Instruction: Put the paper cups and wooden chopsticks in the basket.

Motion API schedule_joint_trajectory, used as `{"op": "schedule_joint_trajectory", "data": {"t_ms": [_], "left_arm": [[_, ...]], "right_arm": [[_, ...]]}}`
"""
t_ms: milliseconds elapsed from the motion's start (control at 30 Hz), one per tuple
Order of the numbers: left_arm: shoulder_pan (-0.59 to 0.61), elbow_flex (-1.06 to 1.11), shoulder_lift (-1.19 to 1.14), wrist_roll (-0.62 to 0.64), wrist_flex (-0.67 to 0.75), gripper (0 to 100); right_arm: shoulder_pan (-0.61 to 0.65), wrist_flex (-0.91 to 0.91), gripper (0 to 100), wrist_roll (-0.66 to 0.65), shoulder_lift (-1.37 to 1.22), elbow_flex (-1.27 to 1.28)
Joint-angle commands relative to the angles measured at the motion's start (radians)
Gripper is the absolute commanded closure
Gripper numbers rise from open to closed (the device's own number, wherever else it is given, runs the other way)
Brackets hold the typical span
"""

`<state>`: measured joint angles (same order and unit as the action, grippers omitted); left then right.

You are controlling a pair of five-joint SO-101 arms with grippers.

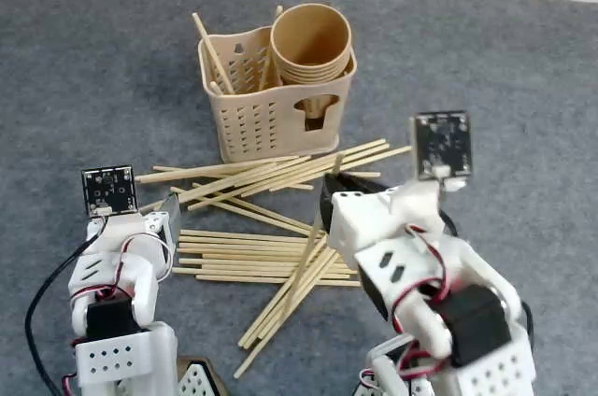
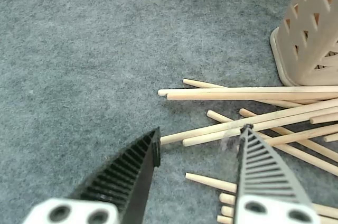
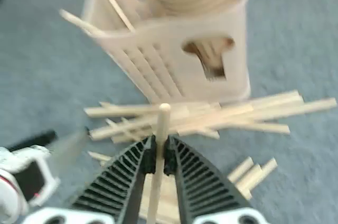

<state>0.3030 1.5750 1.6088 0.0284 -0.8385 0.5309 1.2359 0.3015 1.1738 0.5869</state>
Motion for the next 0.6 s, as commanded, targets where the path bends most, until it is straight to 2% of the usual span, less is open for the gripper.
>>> {"op": "schedule_joint_trajectory", "data": {"t_ms": [0, 200, 567], "left_arm": [[0.002, -0.007, 0.012, -0.006, 0.018, 77], [0.002, -0.007, 0.012, -0.006, 0.018, 77], [0.002, -0.007, 0.012, -0.006, 0.018, 77]], "right_arm": [[0.015, -0.107, 99.2, -0.018, 0.038, -0.007], [0.015, -0.275, 99.2, -0.141, 0.047, -0.007], [0.015, -0.688, 99.2, -0.153, 0.038, -0.005]]}}
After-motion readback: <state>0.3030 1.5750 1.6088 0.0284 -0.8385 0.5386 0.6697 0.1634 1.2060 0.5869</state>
